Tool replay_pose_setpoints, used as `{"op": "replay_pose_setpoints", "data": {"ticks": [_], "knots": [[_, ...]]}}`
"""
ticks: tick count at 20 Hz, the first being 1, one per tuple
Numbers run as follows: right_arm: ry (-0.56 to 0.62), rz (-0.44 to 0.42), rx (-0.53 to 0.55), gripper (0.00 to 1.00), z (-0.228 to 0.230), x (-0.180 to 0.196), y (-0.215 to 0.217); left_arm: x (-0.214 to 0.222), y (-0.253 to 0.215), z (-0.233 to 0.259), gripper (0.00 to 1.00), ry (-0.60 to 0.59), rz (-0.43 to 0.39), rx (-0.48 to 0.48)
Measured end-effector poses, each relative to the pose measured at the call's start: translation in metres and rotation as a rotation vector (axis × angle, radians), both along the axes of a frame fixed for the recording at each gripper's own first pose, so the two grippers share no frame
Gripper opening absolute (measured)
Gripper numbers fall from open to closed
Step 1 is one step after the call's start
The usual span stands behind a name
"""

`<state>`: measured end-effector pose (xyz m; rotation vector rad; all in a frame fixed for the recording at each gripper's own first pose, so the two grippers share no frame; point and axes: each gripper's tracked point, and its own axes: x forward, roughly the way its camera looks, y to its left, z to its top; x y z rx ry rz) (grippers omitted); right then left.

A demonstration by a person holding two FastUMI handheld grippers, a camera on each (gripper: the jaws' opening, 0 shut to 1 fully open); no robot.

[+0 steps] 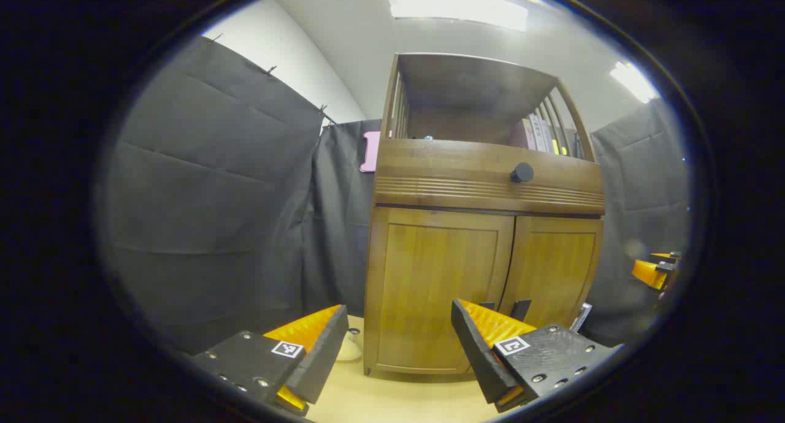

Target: Open the right door of the double-door shoe cabinet with the right hand, and open the left door with the left hand.

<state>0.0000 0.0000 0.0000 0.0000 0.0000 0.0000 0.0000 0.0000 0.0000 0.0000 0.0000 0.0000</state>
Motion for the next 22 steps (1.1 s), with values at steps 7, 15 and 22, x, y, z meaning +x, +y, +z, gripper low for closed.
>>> {"op": "replay_pose_setpoints", "data": {"ticks": [7, 15, 22], "knots": [[0.054, 0.004, 0.011, 0.97, -0.025, -0.003, -0.018, 0.001, 0.000, -0.005, 1.00, 0.098, -0.022, 0.007], [0.113, 0.071, 0.016, 0.97, -0.058, 0.000, -0.036, 0.006, 0.003, -0.007, 1.00, 0.099, 0.043, -0.016], [0.146, 0.103, 0.023, 0.97, -0.072, -0.002, -0.021, 0.008, 0.009, -0.002, 1.00, 0.100, 0.076, 0.086]]}}
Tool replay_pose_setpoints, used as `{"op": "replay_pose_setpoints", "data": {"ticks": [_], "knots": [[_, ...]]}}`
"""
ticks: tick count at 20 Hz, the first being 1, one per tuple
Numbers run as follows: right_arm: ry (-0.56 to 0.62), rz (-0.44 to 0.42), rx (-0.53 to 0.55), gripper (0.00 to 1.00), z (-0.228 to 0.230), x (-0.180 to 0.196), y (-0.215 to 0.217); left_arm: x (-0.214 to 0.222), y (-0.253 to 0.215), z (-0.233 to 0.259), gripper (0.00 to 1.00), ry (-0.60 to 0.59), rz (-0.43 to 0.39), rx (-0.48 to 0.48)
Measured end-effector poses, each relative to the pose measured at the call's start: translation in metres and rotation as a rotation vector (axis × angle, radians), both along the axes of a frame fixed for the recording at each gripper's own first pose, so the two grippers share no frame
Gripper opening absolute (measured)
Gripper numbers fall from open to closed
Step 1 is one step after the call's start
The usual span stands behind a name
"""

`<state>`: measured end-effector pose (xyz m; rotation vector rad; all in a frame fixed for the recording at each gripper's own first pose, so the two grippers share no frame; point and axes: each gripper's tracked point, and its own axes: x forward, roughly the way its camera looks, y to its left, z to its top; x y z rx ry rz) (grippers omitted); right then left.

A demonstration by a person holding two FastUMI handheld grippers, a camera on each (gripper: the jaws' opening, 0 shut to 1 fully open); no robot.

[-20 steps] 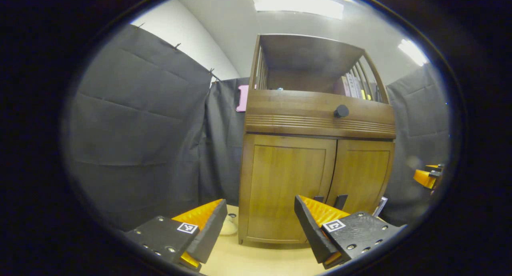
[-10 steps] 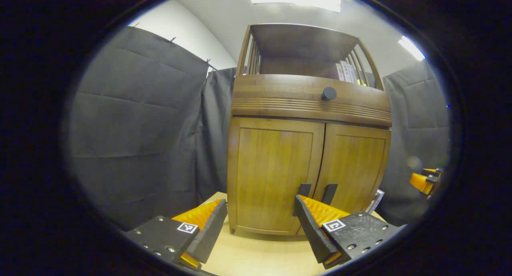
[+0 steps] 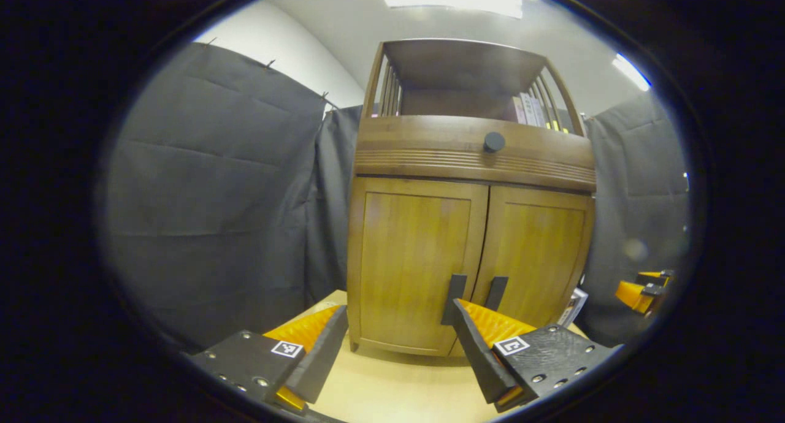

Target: Open the right door of the double-door shoe cabinet with the right hand, and open the left door with the left hand.

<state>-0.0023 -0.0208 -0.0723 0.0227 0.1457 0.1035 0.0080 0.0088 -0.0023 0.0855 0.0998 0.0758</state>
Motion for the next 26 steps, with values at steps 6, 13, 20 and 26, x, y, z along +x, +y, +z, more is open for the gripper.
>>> {"op": "replay_pose_setpoints", "data": {"ticks": [6, 13, 20, 26], "knots": [[0.036, 0.033, 0.003, 0.97, 0.001, 0.012, 0.053, 0.003, 0.000, -0.006, 1.00, 0.005, -0.054, -0.016], [-0.014, 0.009, 0.037, 0.96, 0.020, 0.040, 0.116, -0.005, 0.045, -0.018, 0.98, 0.036, -0.064, -0.036], [-0.039, 0.048, 0.057, 0.96, 0.029, 0.077, 0.175, -0.026, 0.095, -0.027, 1.00, 0.008, -0.069, -0.074], [0.008, 0.050, 0.033, 0.96, 0.021, 0.116, 0.210, -0.022, 0.121, -0.040, 1.00, 0.027, -0.072, -0.082]]}}
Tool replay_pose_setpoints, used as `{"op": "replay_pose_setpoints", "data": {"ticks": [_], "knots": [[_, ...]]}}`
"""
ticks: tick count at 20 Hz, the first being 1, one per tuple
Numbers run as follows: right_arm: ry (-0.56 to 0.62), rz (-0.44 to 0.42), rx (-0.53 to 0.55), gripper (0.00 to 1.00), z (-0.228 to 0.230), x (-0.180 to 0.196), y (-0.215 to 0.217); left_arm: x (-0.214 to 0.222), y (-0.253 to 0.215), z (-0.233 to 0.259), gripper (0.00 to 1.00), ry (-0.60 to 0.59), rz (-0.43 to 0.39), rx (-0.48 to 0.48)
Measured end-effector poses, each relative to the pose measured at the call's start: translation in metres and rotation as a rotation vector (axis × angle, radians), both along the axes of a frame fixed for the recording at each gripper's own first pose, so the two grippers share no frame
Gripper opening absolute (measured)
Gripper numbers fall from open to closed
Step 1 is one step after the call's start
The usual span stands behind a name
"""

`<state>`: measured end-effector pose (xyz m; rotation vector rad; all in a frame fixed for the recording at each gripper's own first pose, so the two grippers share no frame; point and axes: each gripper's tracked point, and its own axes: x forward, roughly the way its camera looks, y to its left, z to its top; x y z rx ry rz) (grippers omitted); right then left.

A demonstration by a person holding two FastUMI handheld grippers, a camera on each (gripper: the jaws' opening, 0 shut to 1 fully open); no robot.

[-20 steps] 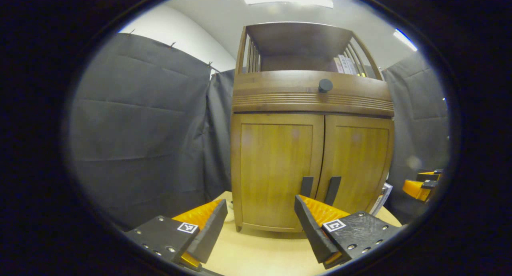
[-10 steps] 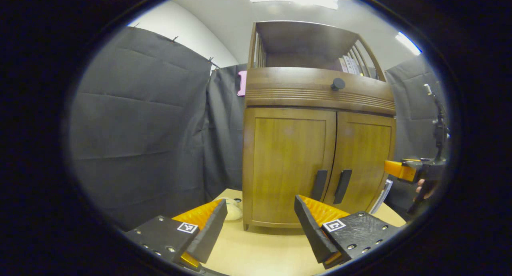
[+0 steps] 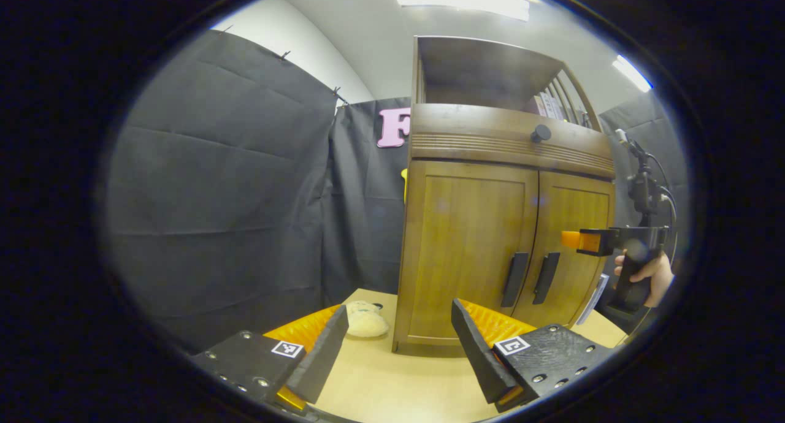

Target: Open the right door of the double-door shoe cabinet with the right hand, and open the left door with the left hand.

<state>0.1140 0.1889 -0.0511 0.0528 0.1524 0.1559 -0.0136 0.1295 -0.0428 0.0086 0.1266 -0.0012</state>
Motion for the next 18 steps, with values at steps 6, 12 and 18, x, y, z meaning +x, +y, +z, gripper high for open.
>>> {"op": "replay_pose_setpoints", "data": {"ticks": [6, 12, 18], "knots": [[0.059, -0.023, -0.011, 0.97, -0.023, 0.025, 0.012, 0.012, 0.003, -0.014, 1.00, 0.050, -0.040, -0.014], [0.109, -0.062, -0.021, 0.97, -0.047, 0.042, 0.012, 0.008, 0.002, -0.030, 1.00, 0.105, -0.063, -0.027], [0.137, -0.058, -0.023, 0.86, -0.058, 0.049, 0.007, 0.019, -0.014, -0.014, 1.00, 0.076, -0.136, -0.045]]}}
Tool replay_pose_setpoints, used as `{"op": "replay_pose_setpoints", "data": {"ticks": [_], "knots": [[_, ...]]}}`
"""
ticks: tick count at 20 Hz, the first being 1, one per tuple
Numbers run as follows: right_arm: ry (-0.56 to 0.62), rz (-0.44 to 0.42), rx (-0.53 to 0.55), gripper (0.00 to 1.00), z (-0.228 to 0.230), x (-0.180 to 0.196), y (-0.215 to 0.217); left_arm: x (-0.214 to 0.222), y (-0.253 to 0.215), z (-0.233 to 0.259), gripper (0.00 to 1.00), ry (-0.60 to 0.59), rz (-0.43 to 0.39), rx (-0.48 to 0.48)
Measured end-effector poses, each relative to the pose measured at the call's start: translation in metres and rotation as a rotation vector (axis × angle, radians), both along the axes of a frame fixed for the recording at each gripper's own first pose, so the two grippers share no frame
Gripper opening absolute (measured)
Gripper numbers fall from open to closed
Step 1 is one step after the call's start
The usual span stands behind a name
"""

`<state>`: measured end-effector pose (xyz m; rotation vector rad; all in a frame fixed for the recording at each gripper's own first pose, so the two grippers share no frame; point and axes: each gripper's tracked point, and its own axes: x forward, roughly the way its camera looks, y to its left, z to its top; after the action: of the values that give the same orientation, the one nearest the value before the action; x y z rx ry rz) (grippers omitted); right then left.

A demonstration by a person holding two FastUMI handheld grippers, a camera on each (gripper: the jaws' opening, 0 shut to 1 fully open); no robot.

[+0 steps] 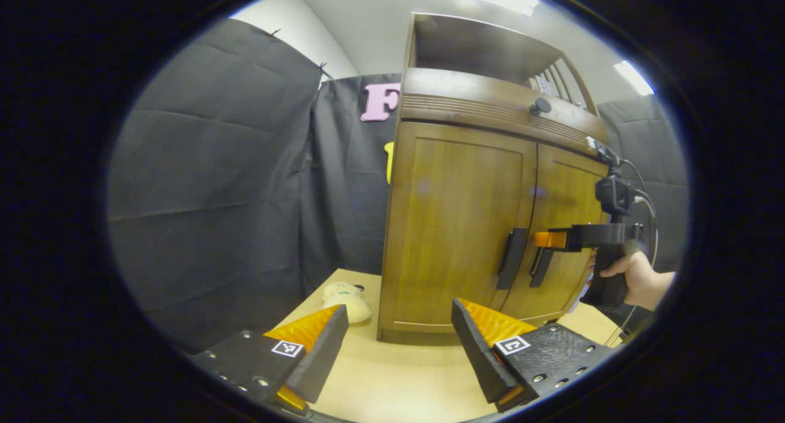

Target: Open the right door of the double-door shoe cabinet with the right hand, and open the left door with the left hand.

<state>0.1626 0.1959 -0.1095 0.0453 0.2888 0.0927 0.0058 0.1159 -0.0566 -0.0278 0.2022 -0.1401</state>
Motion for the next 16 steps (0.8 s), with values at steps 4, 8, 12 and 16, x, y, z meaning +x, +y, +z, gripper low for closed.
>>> {"op": "replay_pose_setpoints", "data": {"ticks": [4, 8, 12, 16], "knots": [[-0.011, 0.055, -0.001, 0.49, -0.004, 0.004, 0.015, -0.001, -0.004, -0.004, 0.96, 0.013, -0.033, -0.037], [-0.003, 0.047, 0.044, 0.36, -0.004, 0.003, 0.013, -0.005, 0.000, -0.004, 0.96, 0.019, -0.020, -0.050], [-0.012, 0.059, 0.005, 0.28, -0.004, 0.000, 0.013, -0.002, 0.007, -0.004, 0.96, 0.037, -0.009, -0.049], [0.008, 0.090, 0.029, 0.28, 0.000, -0.004, 0.014, 0.002, 0.010, -0.011, 0.96, 0.044, -0.001, -0.057]]}}
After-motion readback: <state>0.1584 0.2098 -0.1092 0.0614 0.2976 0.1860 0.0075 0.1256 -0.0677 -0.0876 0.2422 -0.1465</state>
